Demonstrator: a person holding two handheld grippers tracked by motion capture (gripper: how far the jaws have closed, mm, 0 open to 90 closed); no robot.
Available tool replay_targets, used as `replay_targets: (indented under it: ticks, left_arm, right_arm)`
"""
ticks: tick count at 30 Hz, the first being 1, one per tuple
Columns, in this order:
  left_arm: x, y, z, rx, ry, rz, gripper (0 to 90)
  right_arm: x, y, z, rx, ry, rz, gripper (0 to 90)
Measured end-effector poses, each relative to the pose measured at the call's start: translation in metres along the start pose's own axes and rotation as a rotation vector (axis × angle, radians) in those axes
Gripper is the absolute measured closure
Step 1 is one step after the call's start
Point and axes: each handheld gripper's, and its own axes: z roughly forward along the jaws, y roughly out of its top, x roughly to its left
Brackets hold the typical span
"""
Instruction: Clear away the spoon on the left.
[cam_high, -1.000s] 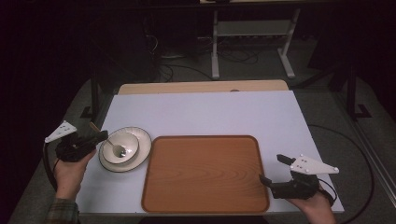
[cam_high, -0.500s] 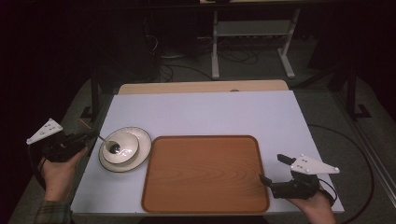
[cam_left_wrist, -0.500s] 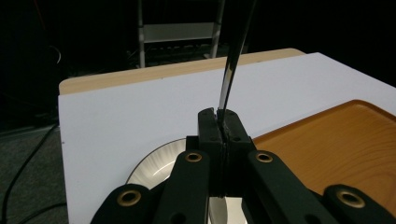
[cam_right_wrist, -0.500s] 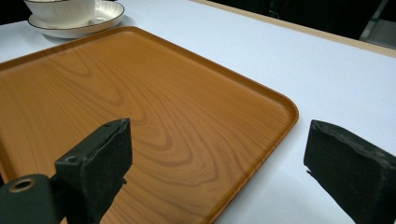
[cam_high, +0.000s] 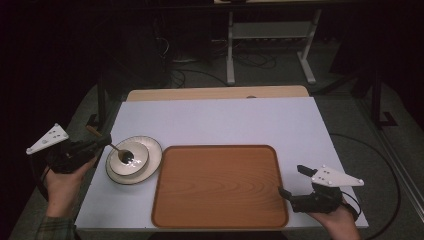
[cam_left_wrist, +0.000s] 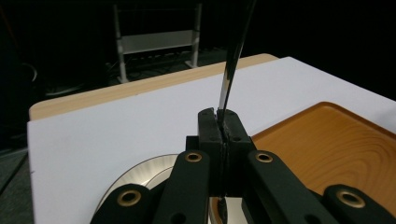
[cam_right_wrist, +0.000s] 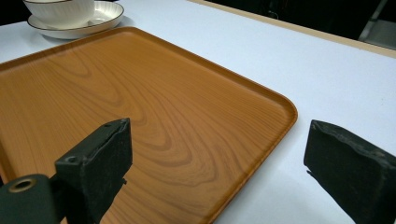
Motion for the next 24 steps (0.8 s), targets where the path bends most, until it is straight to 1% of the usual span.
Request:
replay_targets:
  ticks: [3,4,5,6,7,10,13,14,15,17,20,21,22,24]
  left_arm:
    - [-0.005,0.002,0.003,0.007,-0.023,0.013,88.7]
    - [-0.005,0.002,0.003,0.007,-0.023,0.013,88.7]
    - [-0.009,0.003,0.005,0.016,-0.038,0.023,88.7]
    - [-0.009,0.003,0.005,0.016,-0.038,0.023,88.7]
    - [-0.013,0.004,0.008,0.025,-0.051,0.032,88.7]
    - [-0.018,0.005,0.011,0.039,-0.071,0.049,88.7]
    - [-0.024,0.006,0.015,0.052,-0.087,0.062,88.7]
    - [-0.024,0.006,0.015,0.052,-0.087,0.062,88.7]
    - [-0.029,0.006,0.018,0.061,-0.101,0.069,88.7]
    - [-0.033,0.006,0.022,0.072,-0.116,0.078,88.7]
    - [-0.037,0.006,0.025,0.084,-0.129,0.087,88.7]
    - [-0.041,0.005,0.029,0.095,-0.141,0.094,88.7]
    - [-0.041,0.005,0.029,0.095,-0.141,0.094,88.7]
    - [-0.046,0.004,0.033,0.110,-0.159,0.103,88.7]
  right_arm:
    - [0.000,0.000,0.000,0.001,0.001,0.001,7.2]
    - [0.000,0.000,0.000,0.001,0.001,0.001,7.2]
    - [0.000,0.000,0.000,0.000,-0.001,0.001,7.2]
    - [0.000,0.000,0.000,0.000,-0.001,0.001,7.2]
    - [0.000,0.000,0.000,0.000,-0.001,0.000,7.2]
    - [0.000,0.000,0.000,0.001,-0.001,0.000,7.2]
    - [0.000,0.000,0.000,0.001,-0.001,-0.001,7.2]
    - [0.000,0.000,0.000,0.001,-0.001,0.000,7.2]
    - [0.000,0.000,0.000,0.001,-0.002,0.000,7.2]
    - [0.000,0.000,-0.001,0.001,-0.002,0.000,7.2]
    - [0.000,0.000,-0.001,0.001,-0.002,-0.001,7.2]
    - [0.000,0.000,-0.001,0.001,-0.001,-0.002,7.2]
    - [0.000,0.000,-0.001,0.000,-0.001,-0.001,7.2]
    - [0.000,0.000,-0.001,0.001,-0.003,0.000,7.2]
